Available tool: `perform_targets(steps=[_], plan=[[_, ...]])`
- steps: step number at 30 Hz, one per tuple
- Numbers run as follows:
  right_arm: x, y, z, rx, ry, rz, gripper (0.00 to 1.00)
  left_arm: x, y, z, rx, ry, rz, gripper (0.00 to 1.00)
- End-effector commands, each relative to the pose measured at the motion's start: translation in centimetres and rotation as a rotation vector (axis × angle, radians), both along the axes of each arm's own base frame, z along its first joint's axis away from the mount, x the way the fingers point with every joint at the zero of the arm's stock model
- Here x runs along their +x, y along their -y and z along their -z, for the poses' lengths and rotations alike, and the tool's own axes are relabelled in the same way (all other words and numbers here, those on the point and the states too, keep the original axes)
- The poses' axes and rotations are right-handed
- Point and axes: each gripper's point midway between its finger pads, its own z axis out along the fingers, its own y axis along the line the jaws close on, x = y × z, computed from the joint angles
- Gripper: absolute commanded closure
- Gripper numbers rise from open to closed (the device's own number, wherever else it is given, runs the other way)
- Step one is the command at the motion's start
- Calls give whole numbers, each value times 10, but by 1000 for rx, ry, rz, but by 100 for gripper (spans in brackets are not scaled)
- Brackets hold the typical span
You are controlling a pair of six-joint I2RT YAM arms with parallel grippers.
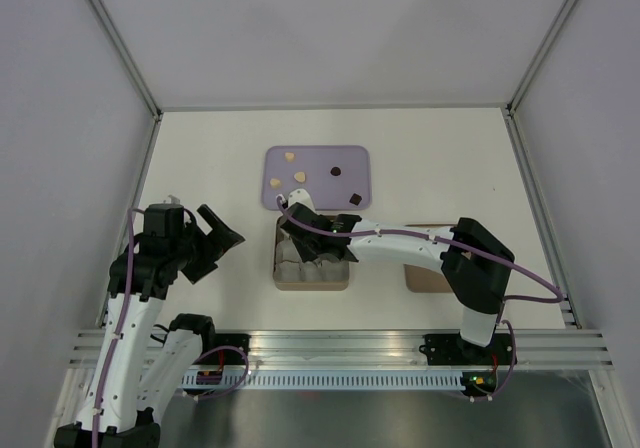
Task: Pack the chocolate
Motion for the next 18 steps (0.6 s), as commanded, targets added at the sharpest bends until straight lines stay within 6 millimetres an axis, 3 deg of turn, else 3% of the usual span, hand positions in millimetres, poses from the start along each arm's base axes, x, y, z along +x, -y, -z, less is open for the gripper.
perform_targets(steps=[1,8,18], plan=[[7,-10,-6,29,19,1,92,-4,2,3,-16,-23,-14,0],[7,-8,-3,6,14,0,86,-4,2,4,-15,-23,-13,0],[11,-11,-13,17,35,-2,73,-4,2,3,-18,-19,-14,0]])
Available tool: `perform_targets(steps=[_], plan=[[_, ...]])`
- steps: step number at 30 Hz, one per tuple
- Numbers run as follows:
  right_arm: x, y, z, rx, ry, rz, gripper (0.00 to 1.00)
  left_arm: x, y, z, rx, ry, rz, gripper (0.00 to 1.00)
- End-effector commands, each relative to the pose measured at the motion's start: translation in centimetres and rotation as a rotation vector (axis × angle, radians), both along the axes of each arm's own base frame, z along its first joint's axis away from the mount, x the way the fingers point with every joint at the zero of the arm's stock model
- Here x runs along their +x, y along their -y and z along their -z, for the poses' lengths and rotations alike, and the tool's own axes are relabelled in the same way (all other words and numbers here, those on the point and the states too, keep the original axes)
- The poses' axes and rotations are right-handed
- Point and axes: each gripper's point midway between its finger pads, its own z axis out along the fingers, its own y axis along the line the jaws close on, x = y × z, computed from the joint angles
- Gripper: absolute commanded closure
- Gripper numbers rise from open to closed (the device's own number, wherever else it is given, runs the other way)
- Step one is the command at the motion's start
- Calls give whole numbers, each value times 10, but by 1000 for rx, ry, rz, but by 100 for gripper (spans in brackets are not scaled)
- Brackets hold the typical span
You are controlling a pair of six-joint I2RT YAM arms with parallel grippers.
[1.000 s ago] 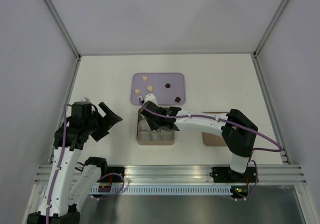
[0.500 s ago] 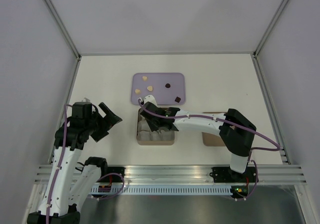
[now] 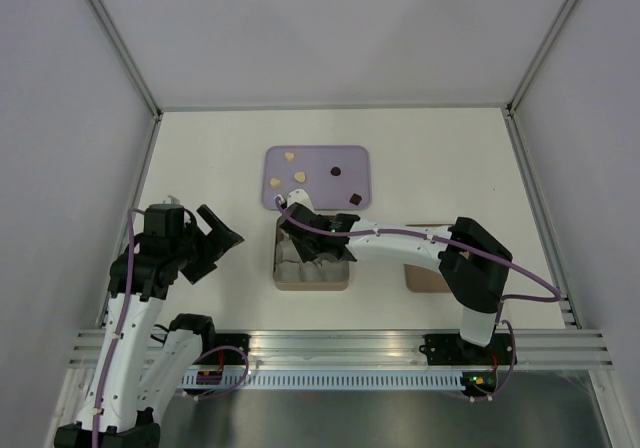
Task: Pack the chocolate
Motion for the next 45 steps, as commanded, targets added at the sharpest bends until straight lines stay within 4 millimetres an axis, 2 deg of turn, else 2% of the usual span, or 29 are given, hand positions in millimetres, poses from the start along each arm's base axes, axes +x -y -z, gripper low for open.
perform_targets(steps=[1,29,39,45], plan=[[11,-12,-17,34,40,1,73,-4,4,1,-28,-18,-6,0],[12,-11,-21,30,45,11,59,-6,3,-1,-24,-15,-10,0],[17,-12,-48,72,84,30,63,-7,3,-2,-27,-14,-13,0],[10,-3,-58,106,67,70,64,-5,1,-6,-18,-2,-22,0]])
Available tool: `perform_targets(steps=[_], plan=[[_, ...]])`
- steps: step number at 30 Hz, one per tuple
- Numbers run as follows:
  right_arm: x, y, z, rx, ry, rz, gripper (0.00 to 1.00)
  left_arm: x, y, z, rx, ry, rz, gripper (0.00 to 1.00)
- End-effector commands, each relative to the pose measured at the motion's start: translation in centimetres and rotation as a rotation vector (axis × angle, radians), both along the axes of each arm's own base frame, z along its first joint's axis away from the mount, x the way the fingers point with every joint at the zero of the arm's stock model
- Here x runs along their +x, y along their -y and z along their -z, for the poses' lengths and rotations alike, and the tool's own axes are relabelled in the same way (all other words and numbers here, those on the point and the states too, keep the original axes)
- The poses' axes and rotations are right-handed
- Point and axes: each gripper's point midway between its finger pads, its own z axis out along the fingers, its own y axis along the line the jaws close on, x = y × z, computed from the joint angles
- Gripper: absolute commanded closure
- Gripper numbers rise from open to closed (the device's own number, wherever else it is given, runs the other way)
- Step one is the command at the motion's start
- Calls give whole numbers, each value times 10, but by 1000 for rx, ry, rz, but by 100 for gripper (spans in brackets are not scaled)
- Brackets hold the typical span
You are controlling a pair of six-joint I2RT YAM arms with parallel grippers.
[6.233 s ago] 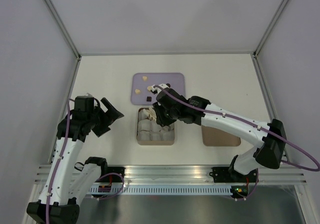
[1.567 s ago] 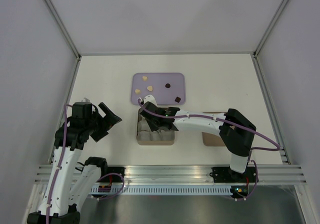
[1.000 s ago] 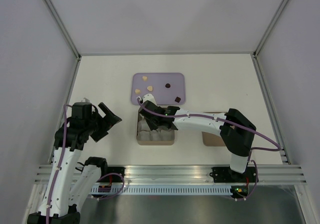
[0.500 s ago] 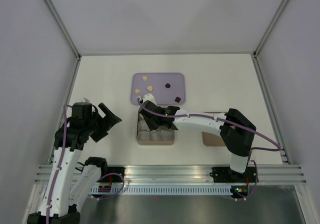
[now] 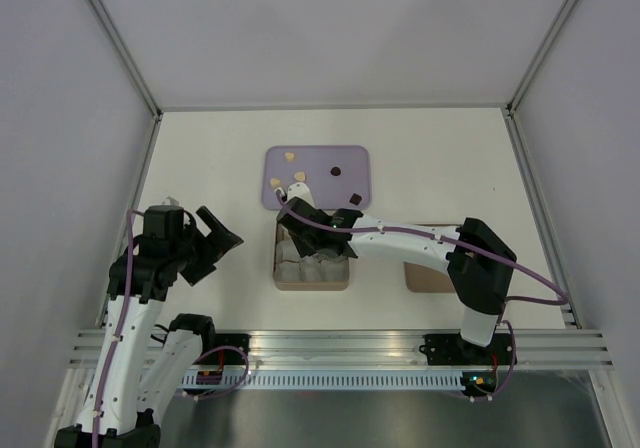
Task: Pack the chocolate
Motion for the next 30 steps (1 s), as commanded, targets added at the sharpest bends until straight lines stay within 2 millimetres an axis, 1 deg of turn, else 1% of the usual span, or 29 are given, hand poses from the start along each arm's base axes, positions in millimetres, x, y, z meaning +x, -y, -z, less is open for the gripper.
perform_targets(steps=[1,2,3,7,8,13,15,17,18,20,21,22,23,24,25,26,27,28,29,30], plan=[[2,4,-38,84,38,49,64,-3,2,-6,-22,-2,-16,0],[1,5,-43,96,38,50,64,-3,2,-6,-21,-3,-15,0],[-2,7,-42,95,28,42,64,-2,2,-6,-20,-5,-14,1],[-9,19,-53,89,23,34,65,-2,2,-5,-19,-11,-14,1],[-10,22,-62,101,31,36,65,-2,2,-5,-20,-10,-15,0],[-15,28,-90,138,44,32,65,-2,3,-7,-28,-7,-17,1],[-14,26,-107,166,61,24,65,-1,4,-9,-32,-6,-17,0],[-11,26,-114,166,66,26,65,-1,4,-11,-37,-4,-20,0],[-8,23,-123,188,70,23,65,-1,4,-11,-38,-3,-21,0],[5,25,-127,195,69,39,65,0,5,-13,-40,-3,-21,0],[12,24,-134,208,76,33,65,1,5,-13,-41,-5,-22,0],[25,28,-132,199,76,49,65,1,5,-13,-42,-4,-21,0],[33,28,-132,196,75,51,65,2,5,-13,-40,-8,-24,0],[42,27,-139,206,82,51,65,3,5,-13,-40,-8,-24,0],[53,30,-127,185,46,53,65,3,5,-14,-39,-8,-25,1],[62,30,-131,186,48,62,65,3,4,-14,-38,-8,-26,0],[67,35,-125,151,38,69,65,4,4,-14,-39,-8,-27,0],[76,37,-110,115,16,75,65,4,4,-15,-37,-5,-31,0],[83,38,-112,106,24,78,65,5,4,-15,-37,-3,-34,0],[86,38,-107,83,21,68,65,4,3,-16,-36,0,-35,0]])
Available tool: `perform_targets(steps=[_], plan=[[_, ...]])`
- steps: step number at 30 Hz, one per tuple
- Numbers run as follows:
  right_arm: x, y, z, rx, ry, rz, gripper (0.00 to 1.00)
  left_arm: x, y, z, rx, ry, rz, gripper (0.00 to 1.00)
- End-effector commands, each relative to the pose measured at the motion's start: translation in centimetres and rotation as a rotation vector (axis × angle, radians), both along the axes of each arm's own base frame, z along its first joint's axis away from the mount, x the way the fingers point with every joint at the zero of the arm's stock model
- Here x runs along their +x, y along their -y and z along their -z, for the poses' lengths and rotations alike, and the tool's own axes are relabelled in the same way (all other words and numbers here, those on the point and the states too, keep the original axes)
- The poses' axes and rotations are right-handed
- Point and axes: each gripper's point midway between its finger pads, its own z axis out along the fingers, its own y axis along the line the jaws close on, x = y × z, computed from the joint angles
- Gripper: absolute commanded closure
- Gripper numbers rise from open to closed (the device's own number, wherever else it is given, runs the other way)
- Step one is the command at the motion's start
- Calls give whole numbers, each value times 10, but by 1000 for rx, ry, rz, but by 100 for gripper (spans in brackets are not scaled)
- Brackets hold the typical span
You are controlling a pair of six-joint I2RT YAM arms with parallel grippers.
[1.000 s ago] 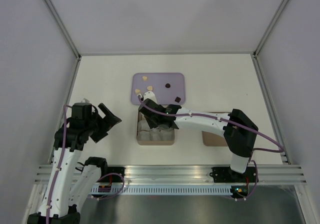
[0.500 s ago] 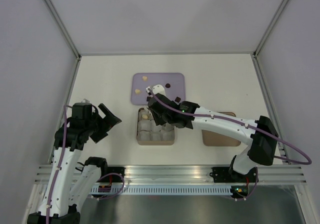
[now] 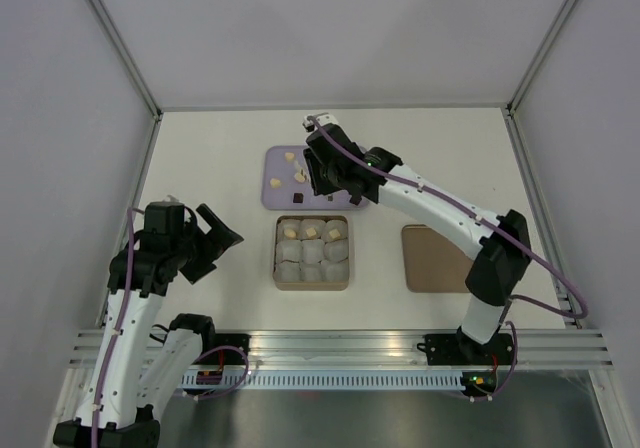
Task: Pack the chocolate
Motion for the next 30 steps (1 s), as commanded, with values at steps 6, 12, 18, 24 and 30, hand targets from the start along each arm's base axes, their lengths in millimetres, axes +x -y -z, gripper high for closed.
perform_targets(steps=[6,12,18,24,30], plan=[[34,-3,37,-105,-74,-48,65,0,2,-15,-34,33,-31,0],[41,-17,53,-115,-108,-104,64,-1,3,-16,-46,40,-44,0],[50,-19,64,-154,-107,-105,62,-1,3,-15,-44,35,-43,0],[60,-17,84,-229,-111,-99,60,0,2,-13,-35,29,-42,0],[72,-19,92,-262,-98,-86,58,0,1,-12,-29,27,-41,0]])
